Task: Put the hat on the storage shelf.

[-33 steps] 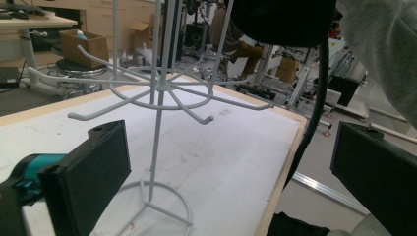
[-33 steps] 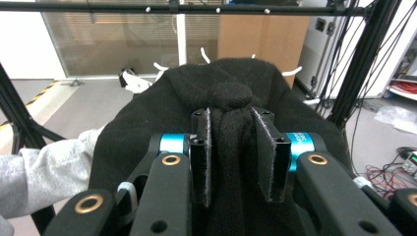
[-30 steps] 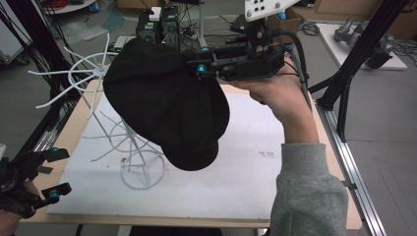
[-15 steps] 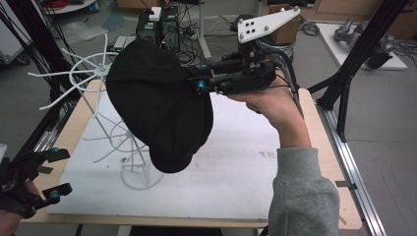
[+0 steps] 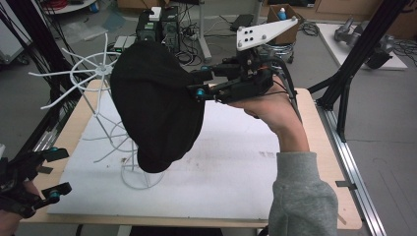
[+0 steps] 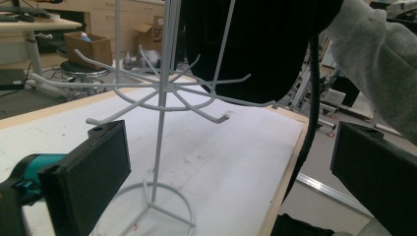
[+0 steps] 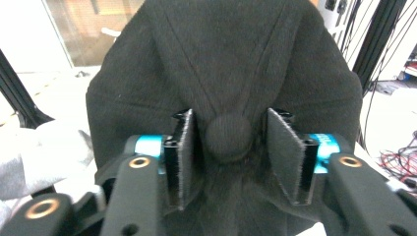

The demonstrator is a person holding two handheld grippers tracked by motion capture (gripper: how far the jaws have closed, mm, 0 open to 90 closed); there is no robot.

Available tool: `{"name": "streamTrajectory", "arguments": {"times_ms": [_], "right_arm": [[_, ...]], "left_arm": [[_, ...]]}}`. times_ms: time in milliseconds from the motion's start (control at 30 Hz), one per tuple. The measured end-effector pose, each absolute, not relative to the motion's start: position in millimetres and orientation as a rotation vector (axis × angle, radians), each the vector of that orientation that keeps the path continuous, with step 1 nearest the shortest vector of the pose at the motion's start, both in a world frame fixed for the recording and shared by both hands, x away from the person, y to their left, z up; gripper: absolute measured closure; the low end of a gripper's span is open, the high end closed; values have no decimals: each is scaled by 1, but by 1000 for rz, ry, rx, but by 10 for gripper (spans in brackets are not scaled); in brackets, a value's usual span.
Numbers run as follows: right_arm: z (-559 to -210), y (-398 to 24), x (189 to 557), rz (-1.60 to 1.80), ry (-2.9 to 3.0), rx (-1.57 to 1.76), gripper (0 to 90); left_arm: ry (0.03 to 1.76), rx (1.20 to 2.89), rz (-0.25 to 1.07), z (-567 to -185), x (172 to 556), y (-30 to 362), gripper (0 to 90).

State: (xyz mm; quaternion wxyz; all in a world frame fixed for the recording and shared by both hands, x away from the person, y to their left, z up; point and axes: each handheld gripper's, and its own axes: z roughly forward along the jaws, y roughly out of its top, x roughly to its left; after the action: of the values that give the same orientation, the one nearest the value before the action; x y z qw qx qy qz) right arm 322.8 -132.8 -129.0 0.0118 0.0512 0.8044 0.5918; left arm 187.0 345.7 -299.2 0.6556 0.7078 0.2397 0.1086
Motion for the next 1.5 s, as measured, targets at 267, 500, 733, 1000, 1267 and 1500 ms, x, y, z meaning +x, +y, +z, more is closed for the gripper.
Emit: {"name": "streamTrajectory", "arguments": {"times_ms": [267,500,733,1000,1267,1500], "right_arm": [[-129,-141,322,1877,2472,196,324],[-138,-154,319,1874,2392,295,99],[-154,-183,322,1896,2319,415,98],[-169,-209,312,1912,2272,441,99],[-178,-225,297,1890,2248,429,98],[-194,-240,287,1873,2231,454,98]], "left_arm": [[540,1604,243,-299,189,345,19],[537,1605,241,-299,191,343,19],[539,1607,235,-301,196,341,19],[530,1617,219,-302,199,335,19],[521,1619,207,-302,202,333,19],[520,1606,207,-300,206,336,19]]}}
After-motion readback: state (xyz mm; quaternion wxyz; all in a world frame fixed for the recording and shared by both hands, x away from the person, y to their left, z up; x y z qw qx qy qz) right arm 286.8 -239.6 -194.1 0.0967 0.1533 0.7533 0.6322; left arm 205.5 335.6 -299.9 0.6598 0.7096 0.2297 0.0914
